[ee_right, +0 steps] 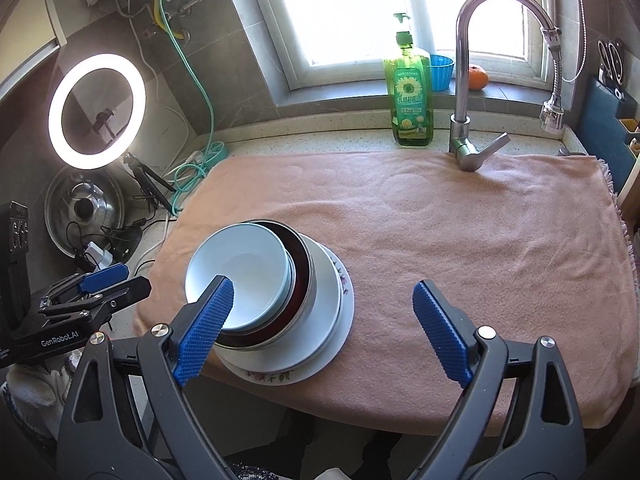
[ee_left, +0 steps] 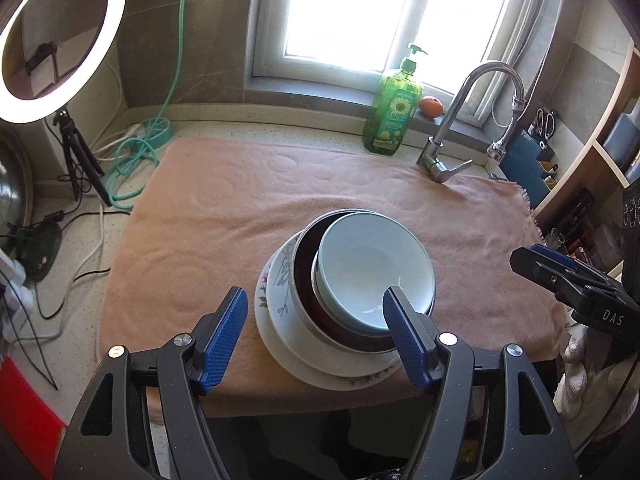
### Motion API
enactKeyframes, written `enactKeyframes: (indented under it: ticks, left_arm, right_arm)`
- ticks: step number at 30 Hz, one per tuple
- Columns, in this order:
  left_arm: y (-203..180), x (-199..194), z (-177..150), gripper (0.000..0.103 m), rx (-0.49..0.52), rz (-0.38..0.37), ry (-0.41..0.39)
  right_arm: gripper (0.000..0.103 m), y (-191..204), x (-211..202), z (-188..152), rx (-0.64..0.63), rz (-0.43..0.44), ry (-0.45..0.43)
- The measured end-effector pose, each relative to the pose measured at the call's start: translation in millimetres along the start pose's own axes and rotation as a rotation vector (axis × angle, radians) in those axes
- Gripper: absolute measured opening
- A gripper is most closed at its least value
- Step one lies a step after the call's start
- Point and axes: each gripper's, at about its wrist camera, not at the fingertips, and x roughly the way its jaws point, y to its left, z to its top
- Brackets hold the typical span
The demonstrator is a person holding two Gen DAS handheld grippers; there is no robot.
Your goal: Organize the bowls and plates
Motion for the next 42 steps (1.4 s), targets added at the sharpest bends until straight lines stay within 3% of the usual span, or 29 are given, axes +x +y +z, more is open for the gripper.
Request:
enactKeyframes:
  ticks: [42]
  left_arm:
    - [-7.1,-3.8,5.3,0.070,0.032,0.053,-0.026]
  right_arm:
    - [0.093,-4.2,12.0,-1.4,0.032,0.010,0.028]
